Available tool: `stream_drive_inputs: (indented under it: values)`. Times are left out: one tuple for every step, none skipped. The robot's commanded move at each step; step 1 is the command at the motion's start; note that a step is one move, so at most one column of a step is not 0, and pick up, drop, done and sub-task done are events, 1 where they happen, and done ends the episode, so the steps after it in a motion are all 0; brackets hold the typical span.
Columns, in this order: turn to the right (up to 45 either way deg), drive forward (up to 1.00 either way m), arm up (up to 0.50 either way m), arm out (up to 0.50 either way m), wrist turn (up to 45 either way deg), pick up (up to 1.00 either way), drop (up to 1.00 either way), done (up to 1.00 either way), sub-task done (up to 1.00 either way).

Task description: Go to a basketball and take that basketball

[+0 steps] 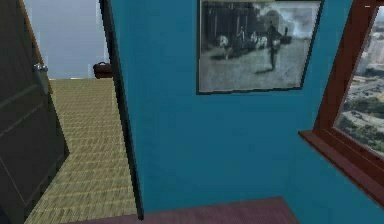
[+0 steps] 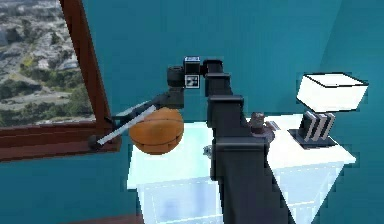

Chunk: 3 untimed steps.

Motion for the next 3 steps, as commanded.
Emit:
stream_drive_inputs:
  values:
    - [0.0,0.0,0.0,0.0,45.0,0.0,0.0,0.0,0.0]
    - [0.0,0.0,0.0,0.0,12.0,0.0,0.0,0.0,0.0]
    - [0.0,0.0,-0.16,0.0,0.0,0.0,0.0,0.0,0.0]
